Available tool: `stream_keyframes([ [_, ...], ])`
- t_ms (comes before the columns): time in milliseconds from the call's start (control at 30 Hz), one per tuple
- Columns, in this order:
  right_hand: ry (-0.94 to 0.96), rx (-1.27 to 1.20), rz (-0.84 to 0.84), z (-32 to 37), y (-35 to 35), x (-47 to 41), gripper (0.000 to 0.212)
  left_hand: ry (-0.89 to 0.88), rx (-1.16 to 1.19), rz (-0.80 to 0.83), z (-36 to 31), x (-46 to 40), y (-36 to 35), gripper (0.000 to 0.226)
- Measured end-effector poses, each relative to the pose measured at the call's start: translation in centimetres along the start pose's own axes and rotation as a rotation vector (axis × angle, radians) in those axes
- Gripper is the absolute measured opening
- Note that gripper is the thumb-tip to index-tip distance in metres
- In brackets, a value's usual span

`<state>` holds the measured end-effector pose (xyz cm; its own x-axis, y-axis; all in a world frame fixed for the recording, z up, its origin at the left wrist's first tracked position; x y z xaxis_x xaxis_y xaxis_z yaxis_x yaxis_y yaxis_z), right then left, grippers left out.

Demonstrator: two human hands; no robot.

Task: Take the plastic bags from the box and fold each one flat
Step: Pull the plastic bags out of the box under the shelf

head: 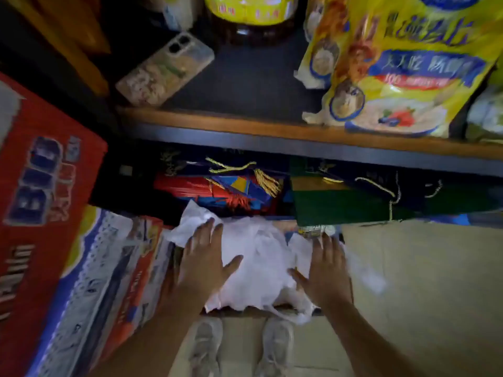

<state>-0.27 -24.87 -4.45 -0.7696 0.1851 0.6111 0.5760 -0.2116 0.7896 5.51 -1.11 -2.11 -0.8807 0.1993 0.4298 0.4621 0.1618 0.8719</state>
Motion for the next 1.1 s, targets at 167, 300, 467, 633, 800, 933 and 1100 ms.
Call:
stream_keyframes([
  [167, -0.23, -0.473, 0.081, -2.0, -5.2, -2.7, 0.111, 0.25, 0.114, 0.003, 3.8, -1.9, -4.6, 0.113],
  [300, -0.165, -0.899, 0.003, 1.2, -7.1, -2.7, 0.109, 0.292, 0.262, 0.121, 5.3, -2.3, -7.4, 0.116],
  [467, -0.086, -0.923, 0.064, 6.9, -8.1, -2.9, 0.129, 0.237, 0.562, 0.11, 4.4, -2.9, -9.7, 0.094],
  [633, -0.002, -0.516, -0.002, 9.3, -9.3, -3.6, 0.093, 0.127, 0.738, 0.012, 4.4, -2.5, -10.9, 0.091],
  [800, 0.006, -0.178, -0.016, 7.1, -9.2, -4.5, 0.037, 0.235, 0.431, 0.007, 5.1, -2.9, -12.2, 0.098],
  [933, -0.003, 0.019, -0.298, 3.0, -7.2, -4.0, 0.025, 0.293, 0.096, 0.028, 4.6, -2.7, -11.9, 0.056],
  [1100, -0.047, -0.146, -0.342, -1.1, -8.4, -3.4, 0.046, 0.039, 0.241, -0.181, 4.1, -1.8, -11.0, 0.027],
])
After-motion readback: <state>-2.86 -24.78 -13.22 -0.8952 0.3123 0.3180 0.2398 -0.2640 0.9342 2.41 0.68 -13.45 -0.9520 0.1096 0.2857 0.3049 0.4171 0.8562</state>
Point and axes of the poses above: each hand's wrist, its own x-axis away from the middle knuckle, its own y-axis out of the back of the hand, z = x × y, the point moved 6 cm from there along -x, towards the middle knuckle, and after that the axes turned 5 degrees about z, right-handed, at the moved point
